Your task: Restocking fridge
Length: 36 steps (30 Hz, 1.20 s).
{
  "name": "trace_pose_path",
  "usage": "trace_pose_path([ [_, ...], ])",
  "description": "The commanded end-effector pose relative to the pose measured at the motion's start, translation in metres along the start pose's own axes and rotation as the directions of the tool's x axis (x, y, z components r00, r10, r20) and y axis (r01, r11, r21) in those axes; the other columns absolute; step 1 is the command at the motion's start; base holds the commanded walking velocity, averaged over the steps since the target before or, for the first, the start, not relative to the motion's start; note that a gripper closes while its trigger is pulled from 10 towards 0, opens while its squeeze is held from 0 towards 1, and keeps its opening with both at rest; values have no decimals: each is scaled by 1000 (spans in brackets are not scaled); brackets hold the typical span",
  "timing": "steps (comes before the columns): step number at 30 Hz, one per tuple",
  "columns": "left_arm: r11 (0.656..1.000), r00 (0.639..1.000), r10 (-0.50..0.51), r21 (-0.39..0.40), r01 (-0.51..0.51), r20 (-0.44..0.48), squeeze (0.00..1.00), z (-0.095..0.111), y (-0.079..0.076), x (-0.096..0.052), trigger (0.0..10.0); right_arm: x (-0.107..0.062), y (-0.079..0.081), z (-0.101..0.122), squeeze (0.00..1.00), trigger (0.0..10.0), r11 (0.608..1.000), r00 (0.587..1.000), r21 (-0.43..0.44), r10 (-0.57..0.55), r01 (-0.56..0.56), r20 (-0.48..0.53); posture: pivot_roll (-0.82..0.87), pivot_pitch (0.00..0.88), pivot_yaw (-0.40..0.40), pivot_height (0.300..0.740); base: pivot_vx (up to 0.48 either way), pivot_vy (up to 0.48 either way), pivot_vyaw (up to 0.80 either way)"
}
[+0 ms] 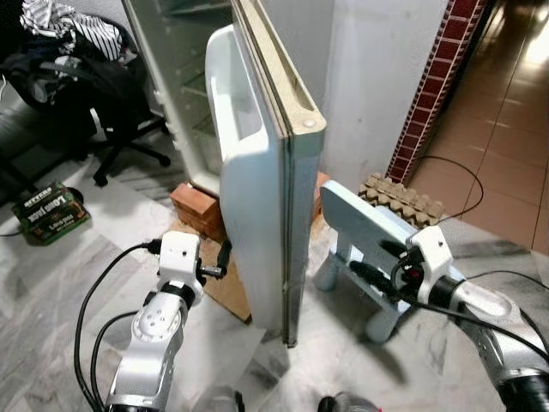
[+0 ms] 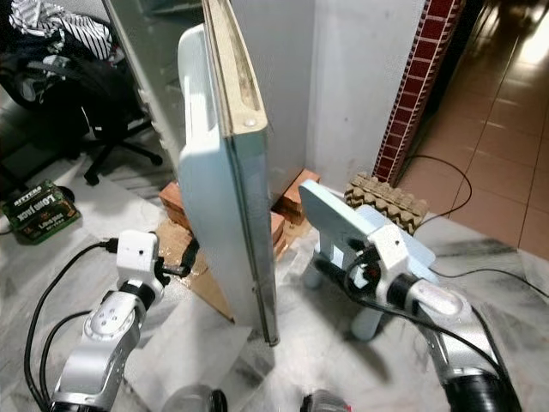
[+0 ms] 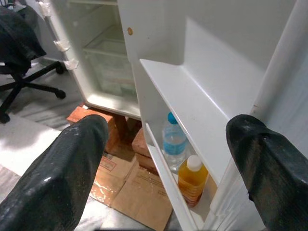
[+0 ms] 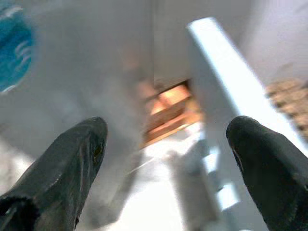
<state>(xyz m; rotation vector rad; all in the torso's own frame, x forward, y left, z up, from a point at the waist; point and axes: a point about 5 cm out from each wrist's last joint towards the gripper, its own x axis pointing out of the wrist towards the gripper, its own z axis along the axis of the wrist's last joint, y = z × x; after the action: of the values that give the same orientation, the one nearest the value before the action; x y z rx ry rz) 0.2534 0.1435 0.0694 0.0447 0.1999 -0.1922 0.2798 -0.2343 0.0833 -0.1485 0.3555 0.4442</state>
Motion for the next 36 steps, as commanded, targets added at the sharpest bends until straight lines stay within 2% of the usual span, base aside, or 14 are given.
trace_pose_path([
  [1, 1000, 1000, 15, 13, -15, -13, 0, -1, 1, 2, 10000, 14, 2, 31, 0, 10000, 995, 986, 17, -103, 102, 132, -38, 20, 65, 740, 0, 0, 0],
  [4, 999, 999, 33, 19, -33, -7, 0, 1, 3, 2, 10000, 29, 19, 55, 0, 10000, 984, 961, 130, -146, 118, 236, -34, 22, 66, 740, 0, 0, 0],
  [8, 997, 997, 81, -1, -81, 0, 0, 3, 8, 1, 10000, 50, 57, 86, 0, 10000, 978, 930, 208, -69, -8, 360, -20, 22, 63, 740, 0, 0, 0],
  [12, 994, 994, 105, -12, -105, 0, 0, 3, 12, 1, 10000, 55, 73, 94, 0, 10000, 972, 927, 215, 6, -94, 376, -9, 19, 55, 740, 0, 188, 0],
  [14, 994, 994, 109, -13, -109, -2, 0, 3, 12, 1, 10000, 56, 75, 94, 0, 10000, 970, 929, 217, 19, -106, 370, -8, 18, 52, 740, 0, 450, 0],
  [23, 993, 993, 114, -9, -114, -1, 0, 3, 12, 3, 10000, 59, 67, 88, 0, 10000, 968, 942, 251, -63, -24, 330, -12, 11, 54, 740, 0, 480, 0],
  [34, 991, 991, 131, 2, -131, 6, 0, 5, 14, 6, 10000, 64, 67, 87, 0, 10000, 971, 948, 237, -82, 7, 306, -6, 2, 56, 740, 0, 480, 0],
  [36, 991, 991, 133, 2, -133, 6, 0, 6, 14, 7, 10000, 67, 65, 87, 0, 10000, 969, 951, 242, -124, 55, 284, -10, 5, 59, 740, 0, 480, 0],
])
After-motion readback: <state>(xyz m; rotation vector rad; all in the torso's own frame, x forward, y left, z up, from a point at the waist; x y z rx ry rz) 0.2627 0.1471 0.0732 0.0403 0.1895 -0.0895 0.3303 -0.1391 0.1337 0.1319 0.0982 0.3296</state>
